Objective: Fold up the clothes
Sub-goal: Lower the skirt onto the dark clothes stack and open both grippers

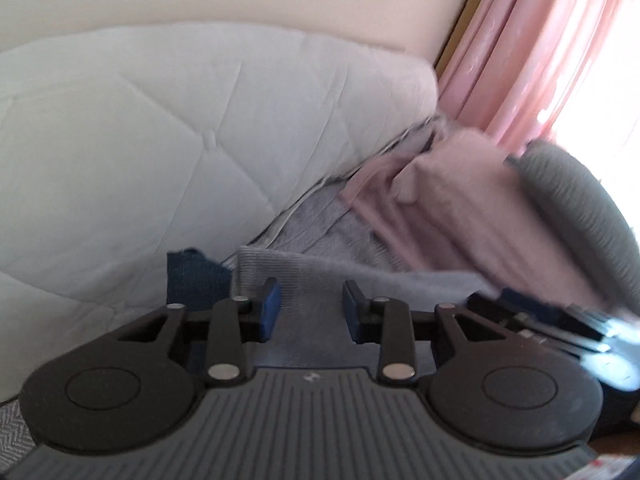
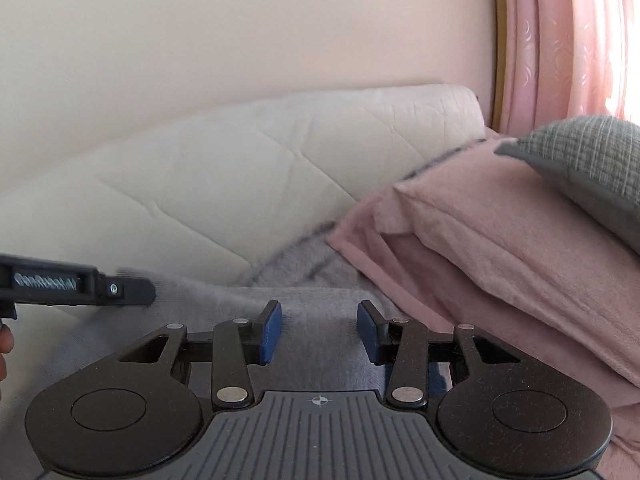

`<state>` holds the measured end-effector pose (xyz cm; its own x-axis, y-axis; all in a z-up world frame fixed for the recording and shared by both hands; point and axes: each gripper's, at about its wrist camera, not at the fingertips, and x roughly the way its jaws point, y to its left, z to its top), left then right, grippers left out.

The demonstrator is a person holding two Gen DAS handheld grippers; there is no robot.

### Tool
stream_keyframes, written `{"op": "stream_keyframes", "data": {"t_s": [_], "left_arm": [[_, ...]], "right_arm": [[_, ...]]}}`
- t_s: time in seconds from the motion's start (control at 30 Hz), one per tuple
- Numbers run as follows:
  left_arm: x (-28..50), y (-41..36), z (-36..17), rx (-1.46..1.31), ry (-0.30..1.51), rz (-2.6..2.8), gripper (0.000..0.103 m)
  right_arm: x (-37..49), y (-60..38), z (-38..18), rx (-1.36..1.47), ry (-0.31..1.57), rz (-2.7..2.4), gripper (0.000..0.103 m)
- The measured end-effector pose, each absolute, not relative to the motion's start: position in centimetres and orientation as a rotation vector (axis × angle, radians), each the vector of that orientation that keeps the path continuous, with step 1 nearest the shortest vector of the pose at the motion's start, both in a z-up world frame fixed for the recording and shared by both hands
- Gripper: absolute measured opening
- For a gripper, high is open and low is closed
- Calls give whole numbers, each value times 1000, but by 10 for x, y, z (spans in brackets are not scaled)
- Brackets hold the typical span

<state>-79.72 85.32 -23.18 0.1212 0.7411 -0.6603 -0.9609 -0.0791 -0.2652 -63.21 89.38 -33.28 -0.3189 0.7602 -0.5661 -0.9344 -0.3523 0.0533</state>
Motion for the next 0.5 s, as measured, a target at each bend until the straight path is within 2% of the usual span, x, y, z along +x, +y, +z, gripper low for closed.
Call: {"op": "stream_keyframes", "data": {"t_s": [0.03, 0.07, 0.13, 0.2, 0.3, 0.43, 0.5], "left_arm": [[-798, 853, -240, -781, 361, 1473, 24], [-803, 851, -251, -783, 361, 1488, 17], [-813, 848, -256, -799, 311, 1463, 16], [-818, 842, -253, -779, 320, 1463, 11], [-822, 823, -238, -737, 376, 1521, 17], [-823, 772, -209, -772, 301, 1472, 16], [-811, 747, -200, -744, 320, 1463, 16]], "right_arm": [[-629, 898, -340, -548, 452, 1883, 40], [-624, 901, -343, -540, 480, 1886, 46], [-611, 908, -345, -498, 572, 1890, 49], [-603, 904, -340, -488, 581, 1874, 49], [-593, 879, -320, -503, 566, 1804, 46], [-584, 806, -292, -457, 537, 1878, 40], [-585, 780, -291, -481, 531, 1912, 39]]}}
